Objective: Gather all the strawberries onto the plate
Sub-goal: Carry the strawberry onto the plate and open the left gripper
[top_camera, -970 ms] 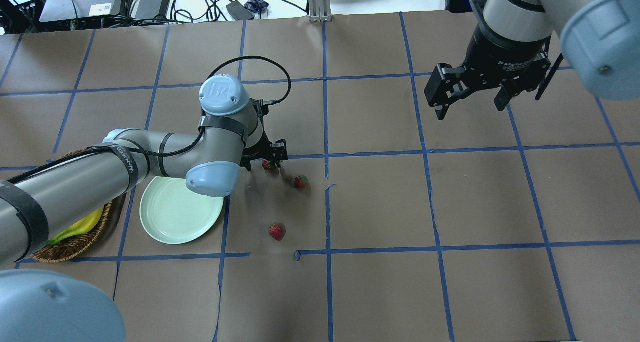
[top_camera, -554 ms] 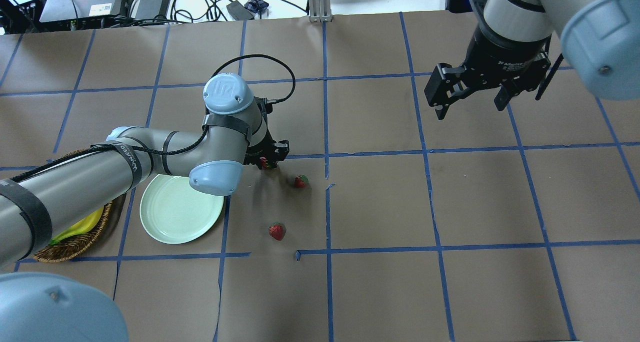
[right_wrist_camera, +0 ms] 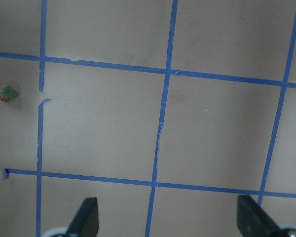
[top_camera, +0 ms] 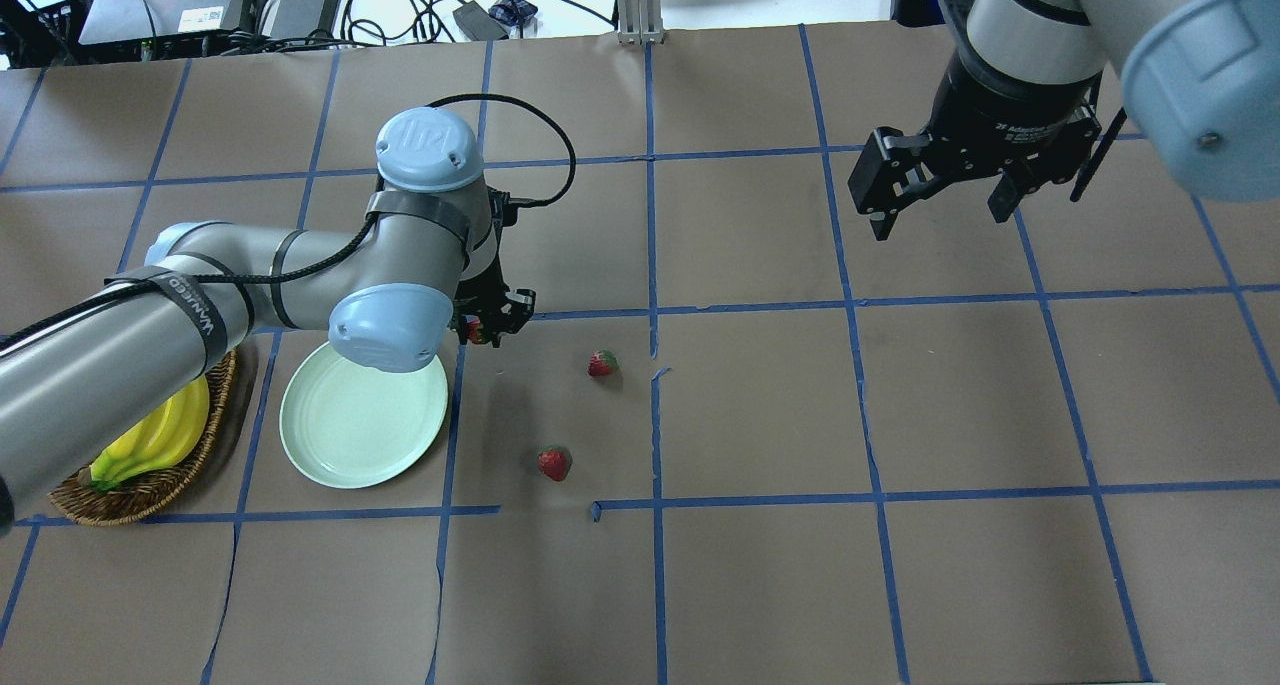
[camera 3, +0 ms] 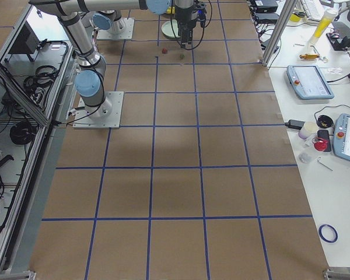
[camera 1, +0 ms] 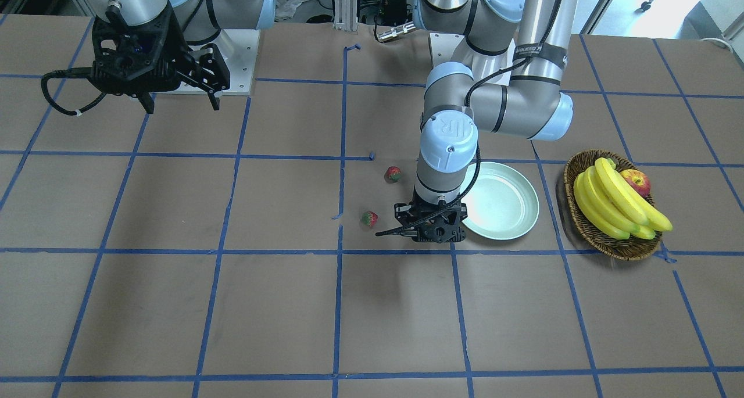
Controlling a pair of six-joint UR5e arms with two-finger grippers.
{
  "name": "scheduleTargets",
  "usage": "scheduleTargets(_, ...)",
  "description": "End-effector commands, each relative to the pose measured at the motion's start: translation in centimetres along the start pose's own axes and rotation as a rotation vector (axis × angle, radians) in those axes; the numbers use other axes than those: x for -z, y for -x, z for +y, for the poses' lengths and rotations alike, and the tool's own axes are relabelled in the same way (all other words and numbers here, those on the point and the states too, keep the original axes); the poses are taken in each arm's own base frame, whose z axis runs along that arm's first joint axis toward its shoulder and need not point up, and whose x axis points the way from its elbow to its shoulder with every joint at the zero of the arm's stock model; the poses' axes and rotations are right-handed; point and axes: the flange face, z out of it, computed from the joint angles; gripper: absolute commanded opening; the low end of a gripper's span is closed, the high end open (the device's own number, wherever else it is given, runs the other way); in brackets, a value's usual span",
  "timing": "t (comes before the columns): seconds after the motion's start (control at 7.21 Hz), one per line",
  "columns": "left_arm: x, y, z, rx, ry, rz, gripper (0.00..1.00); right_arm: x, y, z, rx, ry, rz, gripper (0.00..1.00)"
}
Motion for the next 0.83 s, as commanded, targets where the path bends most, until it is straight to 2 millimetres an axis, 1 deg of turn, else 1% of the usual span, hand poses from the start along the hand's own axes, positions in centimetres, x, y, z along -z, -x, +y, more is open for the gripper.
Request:
scheduleTargets(0.0, -3.7, 5.5, 4.4, -0.037, 0.117, -0.067, 0.0, 0.0, 0.0, 0.0, -0.002, 0.001, 0.0, 1.0)
scheduleTargets(0.14, -4.2, 6.8, 4.6, -0.027, 0.13, -0.059, 0.0, -0.1, 0.0, 0.0, -0.002, 0.001, 0.0, 1.0)
scheduleTargets(0.28, -4.1, 6.9, 4.5, -0.019, 0.125, -0.048, 0.44, -0.1, 0.0, 0.0, 0.0, 0.002, 0.0, 1.0)
scheduleTargets(0.42, -3.6, 6.9, 4.2, -0.012, 0.106, -0.046, 0.65, -0.1, 0.0, 0.0, -0.002, 0.001, 0.0, 1.0)
scheduleTargets(0.55, -2.9, 6.2, 4.1, -0.009, 0.085, -0.014, 0.72, -0.1, 0.0, -0.1, -0.002, 0.001, 0.0, 1.0)
scheduleTargets(0.69, -1.4, 5.3, 4.2, 0.022, 0.05, 0.034, 0.74, -0.1, 0.0, 0.0, 0.0, 0.001, 0.0, 1.0)
